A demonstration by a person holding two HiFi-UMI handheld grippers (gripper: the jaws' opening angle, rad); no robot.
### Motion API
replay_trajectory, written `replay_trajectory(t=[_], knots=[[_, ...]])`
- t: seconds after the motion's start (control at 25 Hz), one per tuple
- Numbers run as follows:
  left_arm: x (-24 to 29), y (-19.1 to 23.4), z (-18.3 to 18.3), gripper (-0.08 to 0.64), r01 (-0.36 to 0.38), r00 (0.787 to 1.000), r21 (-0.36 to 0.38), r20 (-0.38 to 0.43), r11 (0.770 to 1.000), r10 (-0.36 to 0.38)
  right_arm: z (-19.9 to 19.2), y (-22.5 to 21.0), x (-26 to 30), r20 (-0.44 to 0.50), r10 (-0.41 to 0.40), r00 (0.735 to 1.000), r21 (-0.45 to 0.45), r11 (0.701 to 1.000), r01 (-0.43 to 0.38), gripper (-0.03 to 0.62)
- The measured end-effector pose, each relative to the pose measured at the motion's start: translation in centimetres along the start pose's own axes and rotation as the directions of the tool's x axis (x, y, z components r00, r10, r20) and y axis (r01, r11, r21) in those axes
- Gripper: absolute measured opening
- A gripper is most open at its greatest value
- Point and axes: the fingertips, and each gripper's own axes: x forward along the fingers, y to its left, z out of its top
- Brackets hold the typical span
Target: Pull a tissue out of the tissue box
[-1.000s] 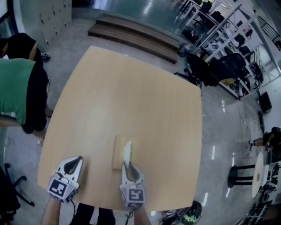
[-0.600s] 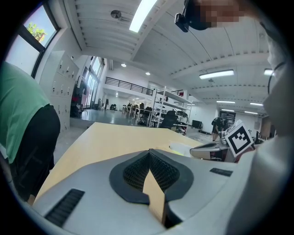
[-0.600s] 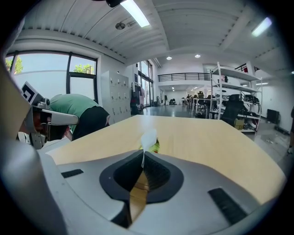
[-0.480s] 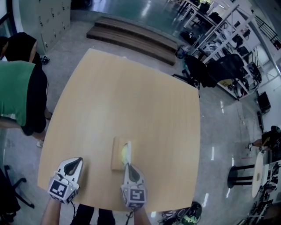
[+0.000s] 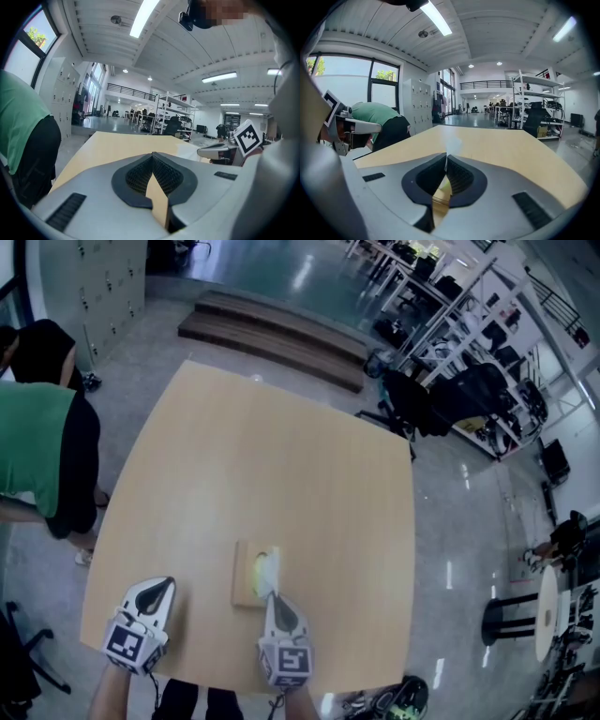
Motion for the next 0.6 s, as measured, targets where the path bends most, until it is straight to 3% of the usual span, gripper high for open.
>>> replay_trajectory(t=[0.36, 0.48, 0.6], knots=[[-0.1, -0.6, 1.6, 0.008, 0.013, 0.998, 0.069, 0.062, 0.998, -0.017, 2.0, -0.6, -1.5, 0.049, -0.002, 0.999, 0.008, 1.0, 0.002, 0.008], [-0.3, -0.9, 2.9, 0.008, 0.002, 0.998, 0.048, 0.065, 0.999, -0.005, 2.9, -0.7, -1.8, 0.077, -0.006, 0.997, 0.002, 1.0, 0.006, 0.008], [-0.7, -0.9, 3.1, 0.008, 0.008, 0.996, 0.072, 0.083, 0.997, -0.014, 4.0, -0.4, -2.3, 0.109, -0.001, 0.994, -0.004, 1.0, 0.001, 0.008]])
